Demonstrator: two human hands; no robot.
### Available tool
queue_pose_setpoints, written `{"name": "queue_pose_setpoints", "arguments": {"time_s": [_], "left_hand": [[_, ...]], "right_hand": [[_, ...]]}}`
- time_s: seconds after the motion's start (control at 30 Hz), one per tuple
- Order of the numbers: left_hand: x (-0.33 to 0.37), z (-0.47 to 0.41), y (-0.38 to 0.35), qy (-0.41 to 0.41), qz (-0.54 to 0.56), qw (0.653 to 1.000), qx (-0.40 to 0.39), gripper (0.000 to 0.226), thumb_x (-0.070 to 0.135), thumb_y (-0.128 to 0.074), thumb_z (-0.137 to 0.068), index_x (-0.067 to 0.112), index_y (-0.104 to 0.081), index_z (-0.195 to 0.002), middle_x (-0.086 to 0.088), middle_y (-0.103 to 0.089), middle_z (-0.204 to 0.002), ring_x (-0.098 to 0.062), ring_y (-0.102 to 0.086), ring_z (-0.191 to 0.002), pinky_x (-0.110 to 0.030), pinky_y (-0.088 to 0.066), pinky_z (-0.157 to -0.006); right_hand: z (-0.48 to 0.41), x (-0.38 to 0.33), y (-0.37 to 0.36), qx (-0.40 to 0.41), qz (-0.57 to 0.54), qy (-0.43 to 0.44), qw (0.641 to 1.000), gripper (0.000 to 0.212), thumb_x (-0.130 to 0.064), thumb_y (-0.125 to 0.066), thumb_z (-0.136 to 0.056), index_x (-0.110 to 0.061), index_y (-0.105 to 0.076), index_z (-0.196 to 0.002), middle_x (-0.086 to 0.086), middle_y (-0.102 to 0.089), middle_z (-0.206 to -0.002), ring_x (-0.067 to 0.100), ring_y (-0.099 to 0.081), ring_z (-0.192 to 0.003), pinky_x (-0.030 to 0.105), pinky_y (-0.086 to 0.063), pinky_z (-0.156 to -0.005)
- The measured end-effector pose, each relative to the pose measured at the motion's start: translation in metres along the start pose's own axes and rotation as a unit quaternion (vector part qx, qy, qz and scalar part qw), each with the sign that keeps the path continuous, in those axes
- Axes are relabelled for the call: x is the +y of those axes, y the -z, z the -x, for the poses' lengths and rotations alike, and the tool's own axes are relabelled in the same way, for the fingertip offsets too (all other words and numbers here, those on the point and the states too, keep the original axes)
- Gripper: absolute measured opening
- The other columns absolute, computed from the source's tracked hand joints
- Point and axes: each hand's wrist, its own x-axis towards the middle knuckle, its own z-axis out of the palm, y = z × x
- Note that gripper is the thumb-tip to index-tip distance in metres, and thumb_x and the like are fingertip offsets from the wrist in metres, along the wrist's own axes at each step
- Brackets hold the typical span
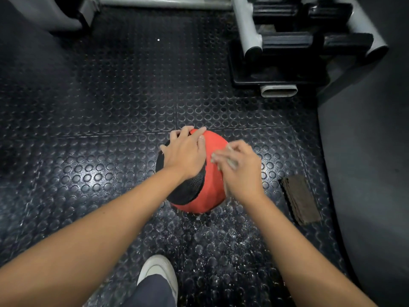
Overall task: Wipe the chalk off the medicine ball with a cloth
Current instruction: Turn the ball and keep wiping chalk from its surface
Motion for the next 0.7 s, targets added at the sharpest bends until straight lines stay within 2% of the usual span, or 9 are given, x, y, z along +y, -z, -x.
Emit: {"name": "queue_pose_setpoints", "arguments": {"time_s": [0.1, 0.2, 0.33, 0.43, 0.5, 0.53, 0.63, 0.7], "left_hand": [[0.002, -0.003, 0.002, 0.003, 0.003, 1.000, -0.006, 0.045, 0.039, -0.021, -0.103, 0.041, -0.039, -0.144, 0.010, -0.034, -0.150, -0.022, -0.026, -0.135, -0.059, -0.026, -0.102], [-0.002, -0.008, 0.003, 0.016, 0.019, 1.000, -0.004, 0.045, 0.037, -0.021, -0.103, 0.041, -0.042, -0.143, 0.010, -0.036, -0.149, -0.022, -0.027, -0.135, -0.058, -0.027, -0.102], [-0.004, -0.012, 0.006, 0.026, 0.024, 0.999, -0.010, 0.046, 0.035, -0.021, -0.102, 0.041, -0.043, -0.142, 0.008, -0.036, -0.149, -0.024, -0.028, -0.135, -0.058, -0.027, -0.102], [0.002, -0.008, 0.003, 0.021, 0.013, 1.000, -0.011, 0.045, 0.036, -0.021, -0.103, 0.040, -0.041, -0.143, 0.007, -0.036, -0.149, -0.025, -0.027, -0.134, -0.056, -0.026, -0.102], [0.004, -0.008, 0.002, 0.019, 0.005, 1.000, -0.009, 0.045, 0.037, -0.021, -0.103, 0.039, -0.040, -0.144, 0.006, -0.035, -0.149, -0.027, -0.027, -0.134, -0.057, -0.026, -0.102], [0.005, -0.008, 0.003, 0.022, 0.007, 1.000, -0.009, 0.045, 0.037, -0.021, -0.103, 0.039, -0.040, -0.144, 0.005, -0.035, -0.149, -0.028, -0.027, -0.134, -0.058, -0.026, -0.102], [0.004, -0.007, 0.003, 0.025, 0.012, 1.000, -0.005, 0.046, 0.037, -0.021, -0.103, 0.039, -0.040, -0.144, 0.005, -0.035, -0.150, -0.028, -0.027, -0.135, -0.059, -0.026, -0.102], [0.003, -0.008, 0.004, 0.031, 0.020, 0.999, -0.003, 0.046, 0.036, -0.021, -0.103, 0.040, -0.042, -0.143, 0.006, -0.036, -0.149, -0.026, -0.028, -0.134, -0.058, -0.027, -0.102]], "right_hand": [[-0.044, -0.002, -0.002, 0.011, 0.006, -0.043, 0.999, 0.009, -0.018, -0.074, -0.084, -0.014, -0.078, -0.090, 0.000, -0.060, -0.089, 0.018, -0.059, -0.084, 0.038, -0.051, -0.084], [-0.033, -0.004, -0.004, 0.002, 0.016, -0.025, 1.000, 0.010, -0.020, -0.074, -0.084, -0.017, -0.078, -0.092, -0.002, -0.061, -0.090, 0.019, -0.059, -0.085, 0.038, -0.050, -0.086], [0.036, -0.004, -0.009, 0.018, 0.040, 0.061, 0.997, 0.011, -0.010, -0.077, -0.080, -0.017, -0.078, -0.088, -0.001, -0.063, -0.090, 0.015, -0.054, -0.087, 0.017, -0.044, -0.080], [0.045, 0.005, -0.006, 0.007, 0.030, 0.085, 0.996, 0.014, -0.008, -0.078, -0.079, -0.019, -0.078, -0.087, -0.003, -0.064, -0.091, 0.022, -0.057, -0.086, 0.027, -0.050, -0.074], [0.021, 0.011, -0.003, 0.019, 0.000, 0.018, 1.000, 0.011, -0.013, -0.074, -0.082, -0.024, -0.076, -0.085, -0.019, -0.060, -0.089, 0.021, -0.060, -0.089, 0.034, -0.053, -0.079], [0.004, 0.012, -0.001, 0.026, -0.012, -0.027, 0.999, 0.010, -0.015, -0.073, -0.084, -0.024, -0.076, -0.084, -0.021, -0.059, -0.087, 0.018, -0.061, -0.089, 0.034, -0.053, -0.082], [-0.037, 0.020, 0.004, 0.045, -0.024, -0.134, 0.990, 0.007, -0.014, -0.073, -0.084, -0.017, -0.077, -0.088, -0.013, -0.058, -0.089, -0.002, -0.058, -0.079, 0.023, -0.052, -0.085], [-0.037, 0.019, 0.007, 0.051, -0.047, -0.162, 0.984, 0.007, -0.016, -0.074, -0.083, -0.016, -0.077, -0.090, -0.007, -0.062, -0.093, -0.002, -0.060, -0.079, 0.022, -0.051, -0.085]]}}
